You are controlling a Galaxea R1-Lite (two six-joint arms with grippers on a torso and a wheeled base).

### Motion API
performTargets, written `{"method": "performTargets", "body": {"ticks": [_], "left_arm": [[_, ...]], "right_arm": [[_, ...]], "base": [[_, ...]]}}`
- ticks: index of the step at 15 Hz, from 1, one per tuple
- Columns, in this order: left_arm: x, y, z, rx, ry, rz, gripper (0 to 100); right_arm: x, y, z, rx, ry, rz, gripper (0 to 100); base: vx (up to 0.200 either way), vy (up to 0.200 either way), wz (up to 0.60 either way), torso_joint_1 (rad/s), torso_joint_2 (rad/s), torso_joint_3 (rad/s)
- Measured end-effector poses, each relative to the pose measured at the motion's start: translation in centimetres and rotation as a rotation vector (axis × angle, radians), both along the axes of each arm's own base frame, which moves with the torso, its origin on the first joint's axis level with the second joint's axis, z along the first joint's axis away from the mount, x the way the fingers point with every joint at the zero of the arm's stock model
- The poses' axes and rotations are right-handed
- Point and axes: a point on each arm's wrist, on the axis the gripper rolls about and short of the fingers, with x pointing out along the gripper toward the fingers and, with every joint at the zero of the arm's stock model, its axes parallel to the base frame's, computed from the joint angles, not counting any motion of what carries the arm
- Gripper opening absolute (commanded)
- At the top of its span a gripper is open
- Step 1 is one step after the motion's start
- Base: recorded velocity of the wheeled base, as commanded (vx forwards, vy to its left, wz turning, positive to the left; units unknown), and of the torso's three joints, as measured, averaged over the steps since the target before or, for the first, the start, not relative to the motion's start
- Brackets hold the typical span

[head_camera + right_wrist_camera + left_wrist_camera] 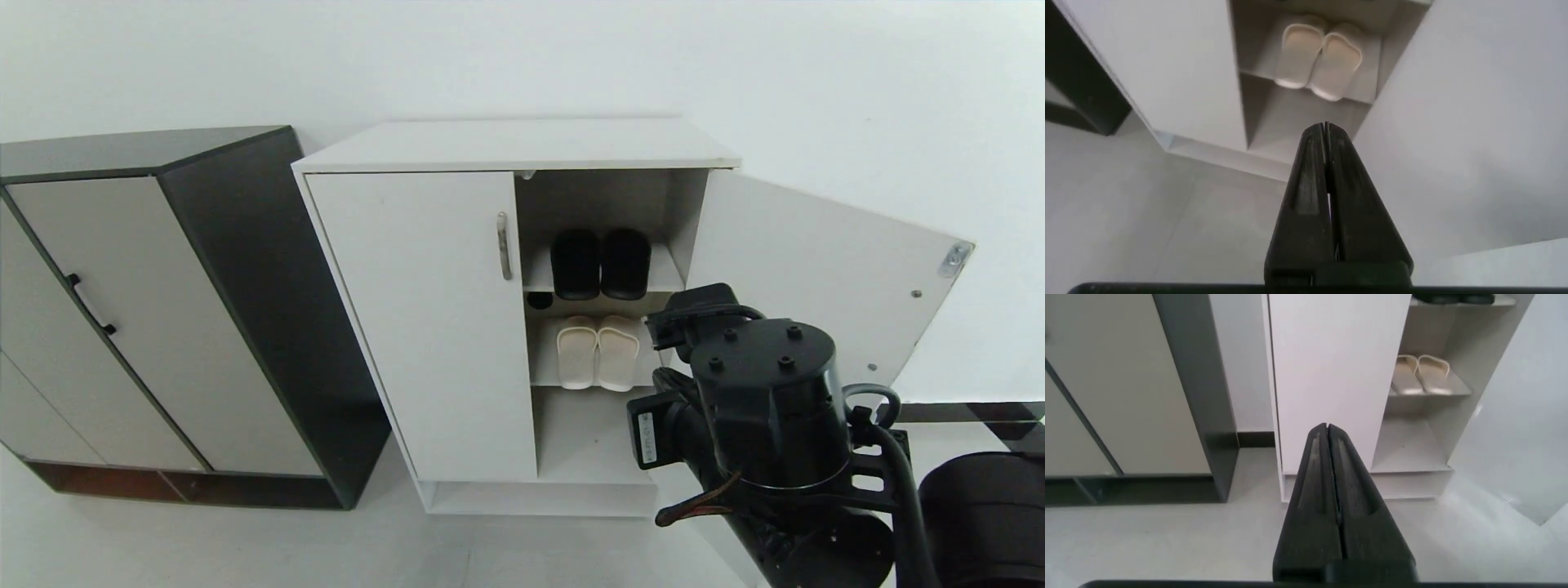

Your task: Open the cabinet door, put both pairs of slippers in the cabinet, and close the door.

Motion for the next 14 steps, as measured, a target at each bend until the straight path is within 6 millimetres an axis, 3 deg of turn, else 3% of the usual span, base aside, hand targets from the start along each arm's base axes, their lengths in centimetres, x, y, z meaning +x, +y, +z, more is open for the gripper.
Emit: {"method": "performTargets", "body": {"ticks": [14], "left_arm": [[0.00,0.00,0.01,0.000,-0.001,0.000,0]], "right_arm": [[-0.04,0.02,0.01,0.001,0.000,0.002,0]], "base": [[0.000,0.000,0.00,0.174,-0.49,-0.314]]}}
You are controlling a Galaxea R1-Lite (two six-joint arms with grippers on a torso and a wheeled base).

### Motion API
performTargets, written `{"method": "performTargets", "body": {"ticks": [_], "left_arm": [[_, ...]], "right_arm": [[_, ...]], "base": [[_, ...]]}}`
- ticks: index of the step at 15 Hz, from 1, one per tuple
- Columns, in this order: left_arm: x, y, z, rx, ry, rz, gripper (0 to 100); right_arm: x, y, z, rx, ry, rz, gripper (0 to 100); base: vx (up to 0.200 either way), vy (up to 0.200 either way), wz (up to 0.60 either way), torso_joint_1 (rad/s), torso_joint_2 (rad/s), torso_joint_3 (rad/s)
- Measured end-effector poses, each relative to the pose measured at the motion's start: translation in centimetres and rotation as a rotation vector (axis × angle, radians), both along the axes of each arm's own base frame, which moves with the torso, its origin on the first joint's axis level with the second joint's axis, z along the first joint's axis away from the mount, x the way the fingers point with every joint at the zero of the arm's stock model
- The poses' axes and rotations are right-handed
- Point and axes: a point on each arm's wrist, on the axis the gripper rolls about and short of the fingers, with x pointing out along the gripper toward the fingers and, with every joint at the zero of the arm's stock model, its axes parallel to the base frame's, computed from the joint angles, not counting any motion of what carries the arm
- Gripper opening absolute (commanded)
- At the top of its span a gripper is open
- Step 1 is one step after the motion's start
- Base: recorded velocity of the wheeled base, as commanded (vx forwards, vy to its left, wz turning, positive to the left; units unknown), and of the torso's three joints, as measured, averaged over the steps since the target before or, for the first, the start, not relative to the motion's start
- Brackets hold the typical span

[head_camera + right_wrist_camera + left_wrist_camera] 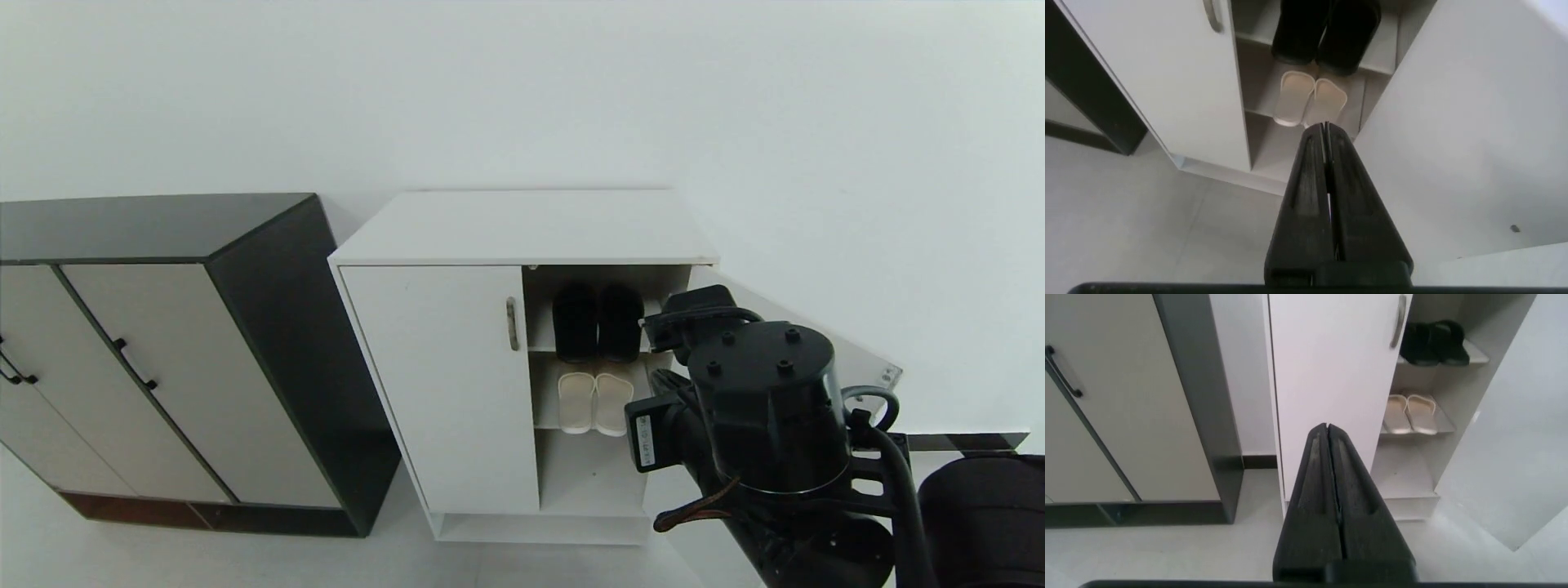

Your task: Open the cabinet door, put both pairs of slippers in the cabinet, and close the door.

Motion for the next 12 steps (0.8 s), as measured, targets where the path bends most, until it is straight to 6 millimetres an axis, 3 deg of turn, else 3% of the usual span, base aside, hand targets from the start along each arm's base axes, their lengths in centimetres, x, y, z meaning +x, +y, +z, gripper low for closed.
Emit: {"method": "performTargets", "body": {"ticks": [9,12], "left_arm": [[0.00,0.00,0.00,0.000,0.000,0.000,0],[0.00,0.00,0.00,0.000,0.000,0.000,0]], "right_arm": [[0.06,-0.02,-0.01,0.002,0.001,0.003,0],[0.14,-0.06,-0.06,0.000,0.003,0.002,0]], "base": [[0.000,0.000,0.00,0.244,-0.56,-0.317],[0.000,0.000,0.00,0.049,-0.11,-0.060]]}}
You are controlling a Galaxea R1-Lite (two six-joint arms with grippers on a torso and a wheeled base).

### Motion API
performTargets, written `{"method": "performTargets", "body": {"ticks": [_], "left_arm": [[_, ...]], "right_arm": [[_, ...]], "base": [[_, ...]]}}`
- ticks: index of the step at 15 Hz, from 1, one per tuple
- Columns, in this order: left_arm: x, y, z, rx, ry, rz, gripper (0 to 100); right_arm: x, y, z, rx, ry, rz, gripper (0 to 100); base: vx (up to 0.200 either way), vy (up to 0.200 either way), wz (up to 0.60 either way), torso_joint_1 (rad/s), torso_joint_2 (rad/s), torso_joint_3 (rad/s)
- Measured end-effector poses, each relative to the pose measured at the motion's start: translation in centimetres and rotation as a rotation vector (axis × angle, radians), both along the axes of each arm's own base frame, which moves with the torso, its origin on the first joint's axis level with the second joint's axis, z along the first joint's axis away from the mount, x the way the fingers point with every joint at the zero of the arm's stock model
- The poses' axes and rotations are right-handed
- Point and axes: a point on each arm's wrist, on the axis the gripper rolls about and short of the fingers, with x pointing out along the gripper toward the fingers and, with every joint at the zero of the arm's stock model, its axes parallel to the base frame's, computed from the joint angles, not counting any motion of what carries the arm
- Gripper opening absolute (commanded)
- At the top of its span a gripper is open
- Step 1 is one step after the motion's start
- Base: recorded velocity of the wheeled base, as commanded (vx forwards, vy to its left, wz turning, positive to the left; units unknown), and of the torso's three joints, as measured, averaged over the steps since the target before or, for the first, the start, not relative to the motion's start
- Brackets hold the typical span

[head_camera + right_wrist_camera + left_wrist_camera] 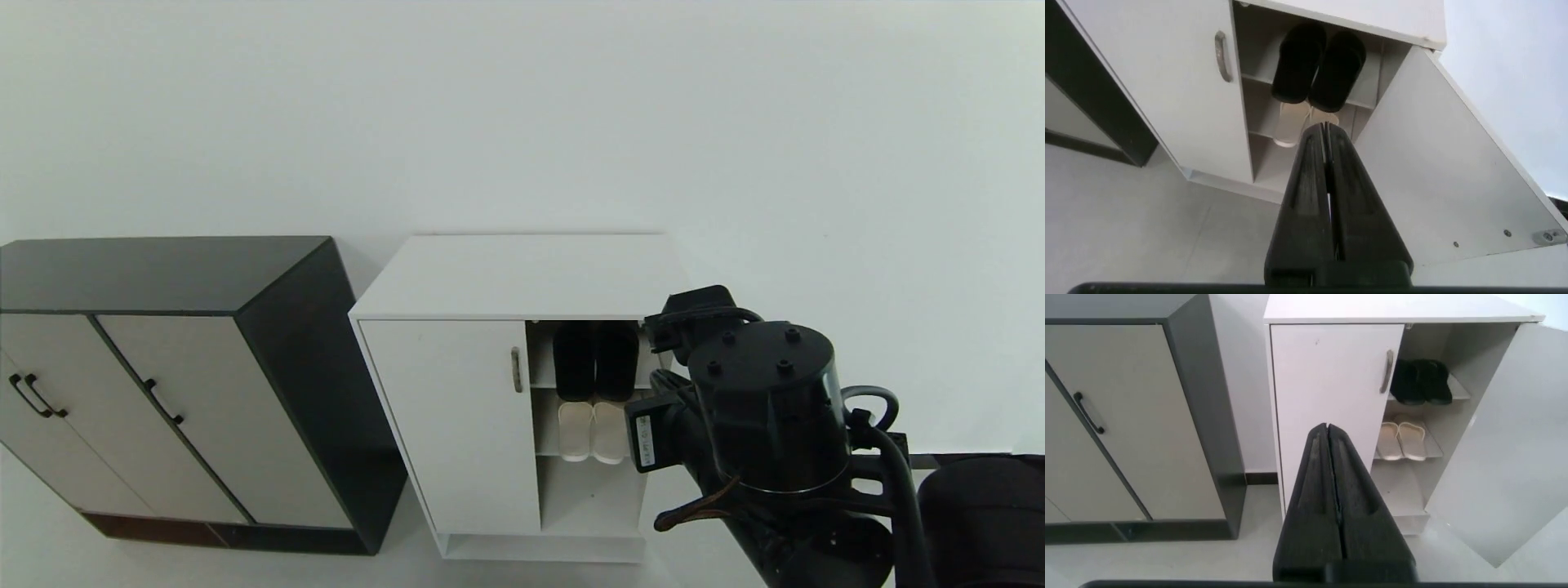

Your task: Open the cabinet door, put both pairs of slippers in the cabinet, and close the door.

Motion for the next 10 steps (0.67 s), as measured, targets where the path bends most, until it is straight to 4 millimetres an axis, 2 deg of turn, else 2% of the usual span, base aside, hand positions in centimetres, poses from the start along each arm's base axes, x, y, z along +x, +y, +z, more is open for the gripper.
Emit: {"method": "performTargets", "body": {"ticks": [2,8,10], "left_arm": [[0.0,0.0,0.0,0.000,0.000,0.000,0],[0.0,0.0,0.0,0.000,0.000,0.000,0],[0.0,0.0,0.0,0.000,0.000,0.000,0]], "right_arm": [[0.2,-0.1,-0.1,-0.006,0.002,-0.006,0],[0.6,-0.1,-0.4,-0.019,0.008,-0.017,0],[1.1,-0.4,-0.5,-0.021,0.008,-0.035,0]], "base": [[0.000,0.000,0.00,0.000,0.00,0.000],[0.000,0.000,-0.60,0.002,0.00,0.003],[0.000,0.000,0.00,0.000,0.00,0.000]]}}
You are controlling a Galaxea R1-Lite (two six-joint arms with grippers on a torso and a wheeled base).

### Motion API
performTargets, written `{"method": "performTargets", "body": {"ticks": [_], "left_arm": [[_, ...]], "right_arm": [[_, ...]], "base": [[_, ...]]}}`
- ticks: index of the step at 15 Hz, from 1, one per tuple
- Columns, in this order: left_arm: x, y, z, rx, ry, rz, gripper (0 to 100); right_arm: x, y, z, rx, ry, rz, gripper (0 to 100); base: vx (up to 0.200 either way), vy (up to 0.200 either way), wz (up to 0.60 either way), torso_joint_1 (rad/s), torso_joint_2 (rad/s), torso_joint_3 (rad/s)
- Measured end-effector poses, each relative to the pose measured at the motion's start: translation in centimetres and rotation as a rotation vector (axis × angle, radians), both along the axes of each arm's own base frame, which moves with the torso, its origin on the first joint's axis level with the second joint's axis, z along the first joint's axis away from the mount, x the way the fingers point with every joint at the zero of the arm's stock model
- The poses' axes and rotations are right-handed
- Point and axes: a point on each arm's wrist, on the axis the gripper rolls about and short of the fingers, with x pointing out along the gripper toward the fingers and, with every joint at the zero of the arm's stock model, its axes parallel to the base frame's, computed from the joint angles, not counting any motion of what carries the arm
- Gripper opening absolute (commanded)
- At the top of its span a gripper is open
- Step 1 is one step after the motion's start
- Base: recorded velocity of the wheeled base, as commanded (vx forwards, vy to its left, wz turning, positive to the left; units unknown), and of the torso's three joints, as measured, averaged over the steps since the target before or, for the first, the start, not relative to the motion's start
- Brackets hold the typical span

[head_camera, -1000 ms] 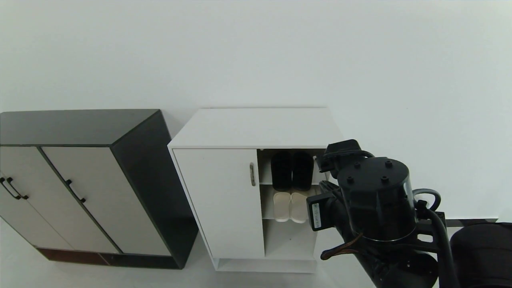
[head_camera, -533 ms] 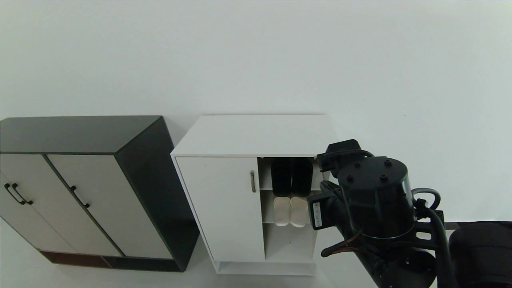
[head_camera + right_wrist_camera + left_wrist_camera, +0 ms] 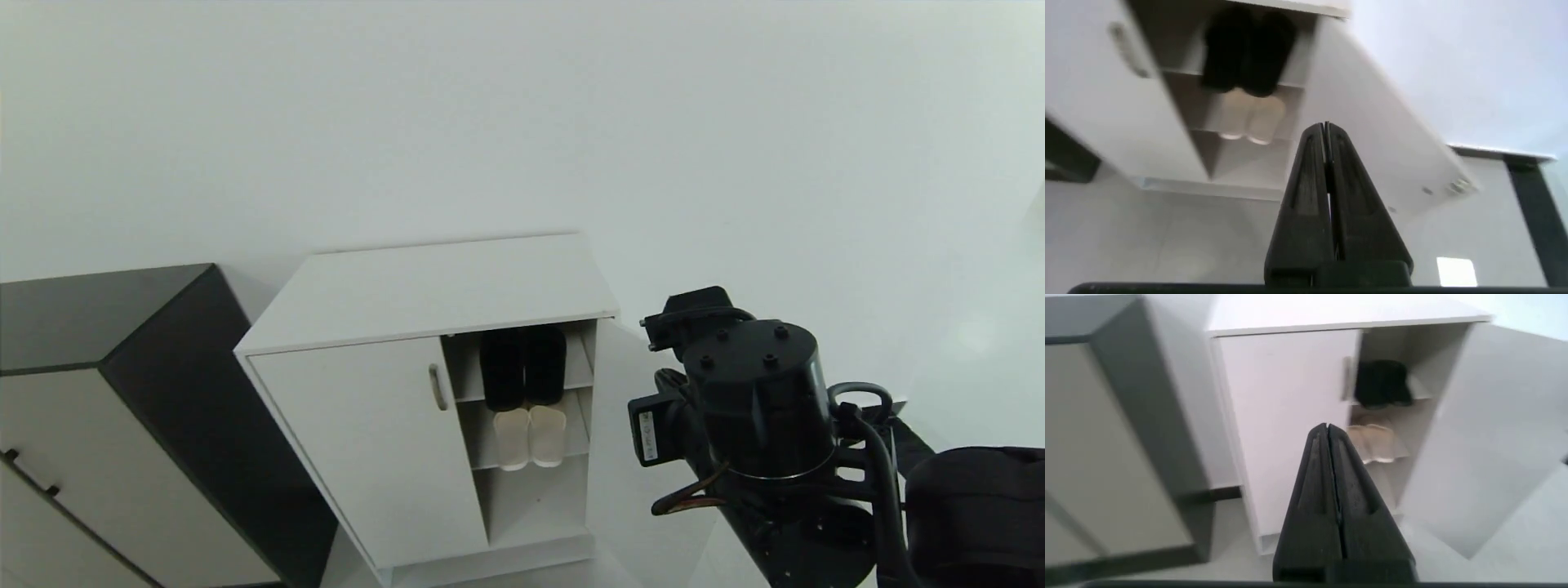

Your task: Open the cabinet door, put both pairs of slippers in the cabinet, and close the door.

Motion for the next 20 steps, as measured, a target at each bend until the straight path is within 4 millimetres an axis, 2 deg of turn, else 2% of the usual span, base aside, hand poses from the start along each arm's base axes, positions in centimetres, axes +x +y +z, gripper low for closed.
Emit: {"method": "performTargets", "body": {"ticks": [4,7,9,13,20], "left_arm": [[0.0,0.0,0.0,-0.002,0.000,0.000,0],[0.0,0.0,0.0,-0.001,0.000,0.000,0],[0.0,0.0,0.0,-0.001,0.000,0.000,0],[0.0,0.0,0.0,-0.001,0.000,0.000,0],[0.0,0.0,0.0,-0.001,0.000,0.000,0]], "right_arm": [[2.8,-1.5,0.4,0.040,0.007,0.025,0],[6.0,-3.5,0.9,0.122,-0.006,0.108,0],[8.2,-4.8,0.7,0.133,-0.011,0.068,0],[12.0,-5.9,-0.5,0.160,-0.044,0.007,0],[17.3,-7.4,-4.4,0.145,-0.019,-0.073,0]], "base": [[0.000,0.000,0.00,0.000,0.00,0.000],[-0.133,0.000,0.00,0.002,0.00,-0.003],[-0.100,0.000,0.00,0.004,0.00,-0.004],[0.000,0.000,0.00,0.000,0.00,0.000],[0.000,0.000,0.00,0.000,0.00,0.000]]}}
